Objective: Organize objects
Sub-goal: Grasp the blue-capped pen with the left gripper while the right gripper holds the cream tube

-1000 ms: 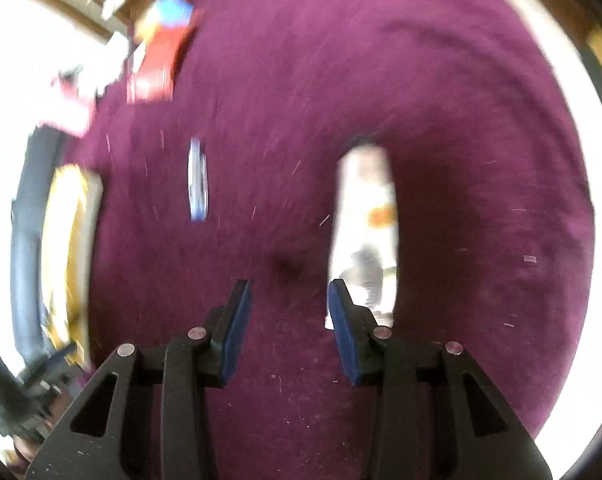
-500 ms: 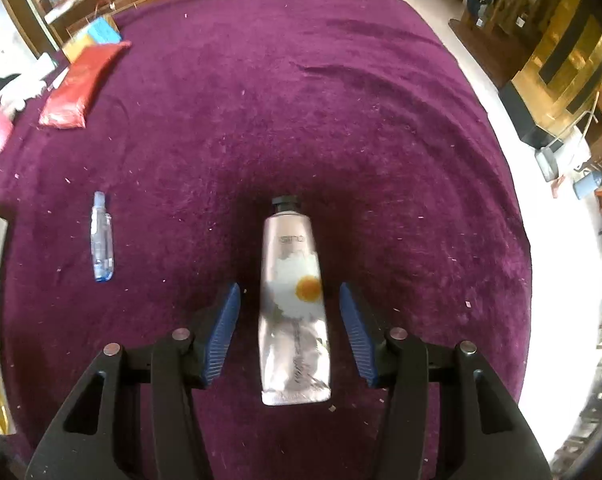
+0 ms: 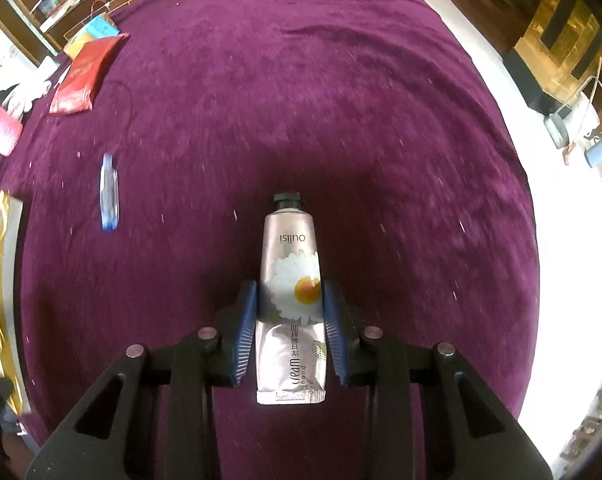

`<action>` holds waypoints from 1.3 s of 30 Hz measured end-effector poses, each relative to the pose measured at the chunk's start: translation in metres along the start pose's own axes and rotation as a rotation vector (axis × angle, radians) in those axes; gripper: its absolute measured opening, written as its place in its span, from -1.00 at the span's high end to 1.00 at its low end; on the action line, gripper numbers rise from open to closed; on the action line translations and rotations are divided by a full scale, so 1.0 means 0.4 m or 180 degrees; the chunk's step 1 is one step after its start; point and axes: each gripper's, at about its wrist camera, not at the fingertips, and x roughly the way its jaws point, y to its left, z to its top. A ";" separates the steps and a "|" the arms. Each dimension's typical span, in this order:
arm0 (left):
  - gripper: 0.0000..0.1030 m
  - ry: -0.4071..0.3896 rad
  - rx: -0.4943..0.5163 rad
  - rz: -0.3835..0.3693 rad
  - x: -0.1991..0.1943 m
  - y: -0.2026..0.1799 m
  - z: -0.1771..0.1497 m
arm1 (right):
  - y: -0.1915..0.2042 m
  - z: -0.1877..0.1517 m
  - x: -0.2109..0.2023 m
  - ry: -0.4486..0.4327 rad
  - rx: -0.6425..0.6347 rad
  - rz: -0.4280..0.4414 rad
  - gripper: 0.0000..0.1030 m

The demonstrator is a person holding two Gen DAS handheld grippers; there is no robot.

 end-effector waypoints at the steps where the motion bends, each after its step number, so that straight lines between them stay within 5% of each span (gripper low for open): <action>1: 0.09 -0.0009 0.0044 0.0025 0.003 -0.010 0.006 | -0.001 -0.013 -0.004 -0.0017 -0.0028 -0.0029 0.41; 22: 0.09 0.0128 0.0415 0.0260 0.113 -0.139 0.086 | 0.010 -0.054 -0.002 -0.0206 -0.0195 -0.0086 0.39; 27: 0.10 0.0388 -0.0254 -0.0183 0.191 -0.061 0.131 | 0.007 -0.059 -0.005 -0.0232 -0.0173 -0.0066 0.39; 31: 0.10 0.0331 -0.0770 -0.0342 0.231 0.013 0.161 | 0.004 -0.059 -0.006 -0.0255 -0.0129 -0.0028 0.39; 39: 0.09 0.0027 -0.0560 -0.0279 0.279 -0.026 0.242 | -0.002 -0.060 -0.009 -0.0280 -0.0076 0.0015 0.38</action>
